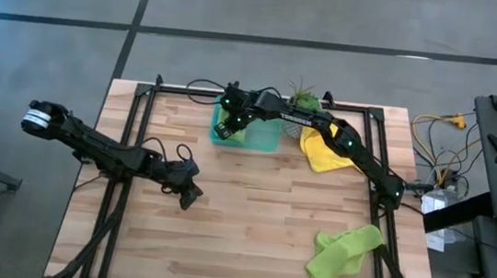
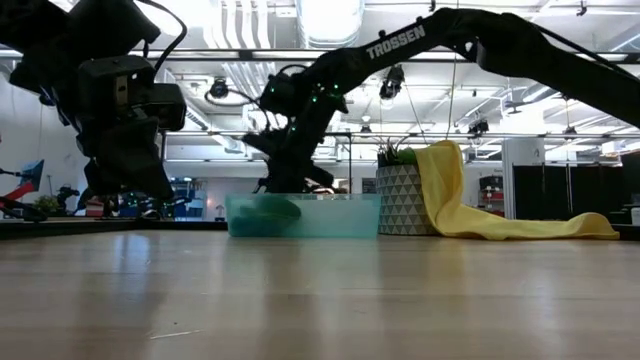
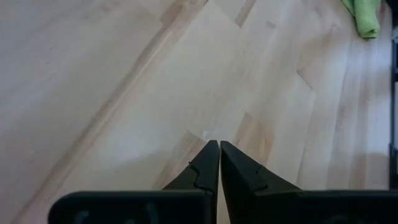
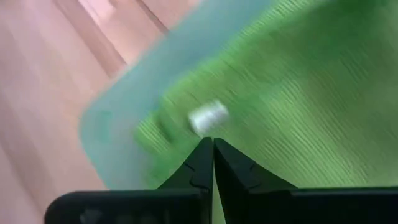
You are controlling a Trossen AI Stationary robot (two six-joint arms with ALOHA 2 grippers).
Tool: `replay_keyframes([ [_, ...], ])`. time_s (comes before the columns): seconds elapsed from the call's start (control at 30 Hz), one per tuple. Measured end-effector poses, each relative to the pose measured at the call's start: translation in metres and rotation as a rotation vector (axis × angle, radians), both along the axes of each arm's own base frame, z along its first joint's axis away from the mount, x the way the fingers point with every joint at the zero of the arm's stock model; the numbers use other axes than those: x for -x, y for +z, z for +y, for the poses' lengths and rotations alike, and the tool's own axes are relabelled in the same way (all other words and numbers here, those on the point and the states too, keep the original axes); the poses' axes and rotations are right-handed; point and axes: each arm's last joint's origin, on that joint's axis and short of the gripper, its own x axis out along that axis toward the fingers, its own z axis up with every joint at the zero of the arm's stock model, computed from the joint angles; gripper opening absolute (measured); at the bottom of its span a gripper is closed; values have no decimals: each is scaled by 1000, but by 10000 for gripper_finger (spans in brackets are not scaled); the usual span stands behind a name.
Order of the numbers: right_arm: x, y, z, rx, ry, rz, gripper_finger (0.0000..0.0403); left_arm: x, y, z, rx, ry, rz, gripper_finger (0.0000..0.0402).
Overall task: Fold microfiber towels
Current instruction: Put the folded green microfiber towel into the blue bin
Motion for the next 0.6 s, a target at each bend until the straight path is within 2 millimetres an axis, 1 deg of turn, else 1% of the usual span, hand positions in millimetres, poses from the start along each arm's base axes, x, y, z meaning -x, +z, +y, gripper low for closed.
replay_keyframes([
  [0.1,-3,4,3,-24,27,-37,9,0,0,0,2,-3,-3,0],
  [0.2,-5,2,5,-48,45,-47,9,0,0,0,1,-3,-4,0],
  [0.3,-6,-3,6,-67,25,-32,9,0,0,0,2,-3,-4,0],
  [0.37,-6,-3,6,-65,2,-42,9,0,0,0,1,-3,-4,0],
  [0.43,-6,10,4,-20,-26,-62,9,0,0,0,2,-4,-4,0],
  [0.5,-4,27,1,43,-63,-75,9,0,0,0,3,-5,-4,0],
  [0.57,0,35,-3,98,-107,-51,9,0,0,0,3,-5,-3,0],
  [0.6,2,35,-5,113,-125,-30,9,0,0,0,3,-6,-3,0],
])
